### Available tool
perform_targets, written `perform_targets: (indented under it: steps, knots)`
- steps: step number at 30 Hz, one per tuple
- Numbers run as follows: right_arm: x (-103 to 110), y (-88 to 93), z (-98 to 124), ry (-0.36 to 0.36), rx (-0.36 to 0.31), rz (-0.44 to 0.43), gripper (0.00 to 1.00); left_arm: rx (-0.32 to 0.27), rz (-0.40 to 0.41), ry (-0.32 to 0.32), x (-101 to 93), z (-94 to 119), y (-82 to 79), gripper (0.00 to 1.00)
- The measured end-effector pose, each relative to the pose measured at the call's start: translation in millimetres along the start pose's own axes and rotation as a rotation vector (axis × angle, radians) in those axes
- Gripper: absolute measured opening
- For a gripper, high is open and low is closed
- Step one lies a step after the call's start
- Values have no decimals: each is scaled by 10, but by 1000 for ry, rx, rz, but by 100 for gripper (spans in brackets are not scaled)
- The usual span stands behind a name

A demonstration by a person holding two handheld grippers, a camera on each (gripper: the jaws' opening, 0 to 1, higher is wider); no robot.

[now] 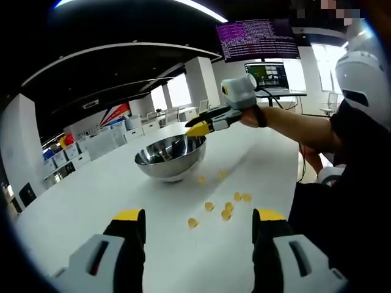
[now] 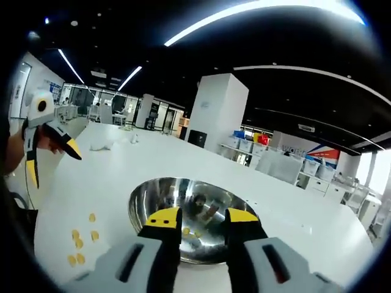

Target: Pick up the QQ candy scattered on the table and place it into the stainless steel bowl on the table

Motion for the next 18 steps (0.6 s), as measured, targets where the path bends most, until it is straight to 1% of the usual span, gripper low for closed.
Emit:
perform_targets:
  steps: [5,8,14,18]
  knots:
    - [62,-55,65,-8,-25,4,25,0,-1,-2,2,1,-7,71]
    - [110,-132,115,-10,-53,18,25,-1,-1,-1,0,0,-11,71]
    - [194,-430,236,-19,-124,51,26,1,-6,2,-5,-6,-24,71]
    - [243,-667,334,-32,-190,69,27,2,-8,1,-4,-7,-29,71]
Point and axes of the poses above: the point that each gripper's makers call its tool centre point, and the gripper's own axes: z roughly backward along the fingers, x roughly to its left, y roughly out of its underside, the point moved 9 cm from there along z, roughly backward along the fingers, and after that the axes turned 13 degrees about -z, right-handed, at the moved point
